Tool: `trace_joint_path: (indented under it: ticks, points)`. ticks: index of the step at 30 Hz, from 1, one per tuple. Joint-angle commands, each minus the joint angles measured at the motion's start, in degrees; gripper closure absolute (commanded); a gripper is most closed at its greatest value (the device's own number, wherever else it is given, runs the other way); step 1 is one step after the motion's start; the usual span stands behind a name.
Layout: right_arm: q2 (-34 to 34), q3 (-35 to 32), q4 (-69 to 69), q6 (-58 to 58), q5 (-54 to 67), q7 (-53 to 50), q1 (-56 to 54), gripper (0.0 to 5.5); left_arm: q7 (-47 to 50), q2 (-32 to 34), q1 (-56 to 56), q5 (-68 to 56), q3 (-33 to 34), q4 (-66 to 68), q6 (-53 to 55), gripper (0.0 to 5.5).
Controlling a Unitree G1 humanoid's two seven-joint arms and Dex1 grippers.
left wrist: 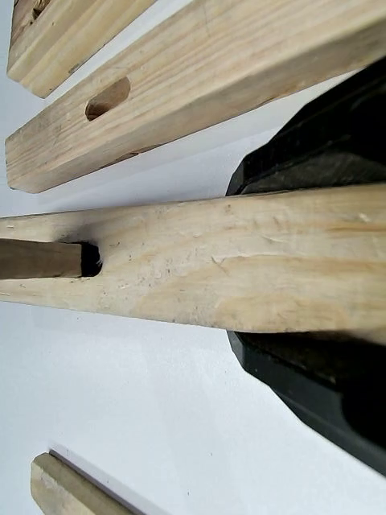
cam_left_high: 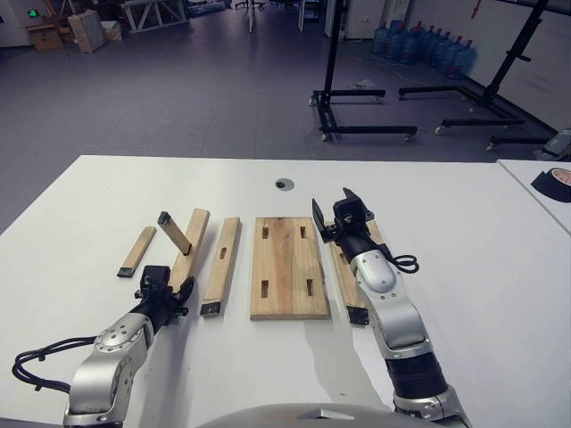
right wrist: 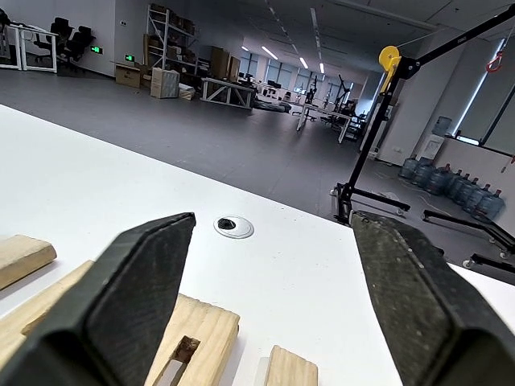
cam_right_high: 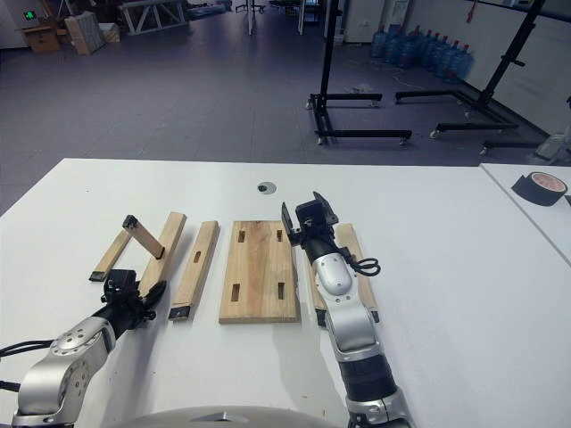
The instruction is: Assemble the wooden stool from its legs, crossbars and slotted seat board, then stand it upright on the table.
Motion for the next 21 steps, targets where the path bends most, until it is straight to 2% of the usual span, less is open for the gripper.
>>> trace_joint_path:
  ticks: [1,4,7,11,15,18,21]
  points:
    - [0.1,-0.1,-0.4,0.5,-0.2,0.0,0.1,1.94,0.8,-1.3,-1.2,0.6,0.9,0.6,-2.8,3.48]
    - [0.2,-0.6,-0.3,0.3,0.6,0.2,-0.3,1.94,-0.1,-2.6,-3.0,-1.2,2.0,-1.5,-6.0,3.48]
    - [1.2,-2.9,-2.3,1.5,8.0,4.8,-0.6,1.94,-4.3,-3.9,-6.1,-8.1,4.2,-3.9,-7.7,3.48]
    - [1.2,-8.0,-9.4,10.9,30.1,17.2,0.3,1.94,-12.8,-3.2,-8.1,-22.5,7.8,-4.2,-4.0,3.48]
    - [-0.9,-18.6,-12.9,24.2,64.1,24.8,1.2,1.94,-19.5,-2.1,-5.6,-44.2,8.7,-6.3,7.5,3.48]
    - [-1.0,-20.6,-11.4,28.2,77.3,24.5,0.3,1.94,-25.2,1.0,-2.6,-53.6,6.4,-8.7,13.5,3.48]
    - [-1.4,-20.0,-10.4,30.4,83.5,23.0,0.1,1.94,-29.9,4.8,-1.6,-58.1,5.3,-9.7,16.7,3.48]
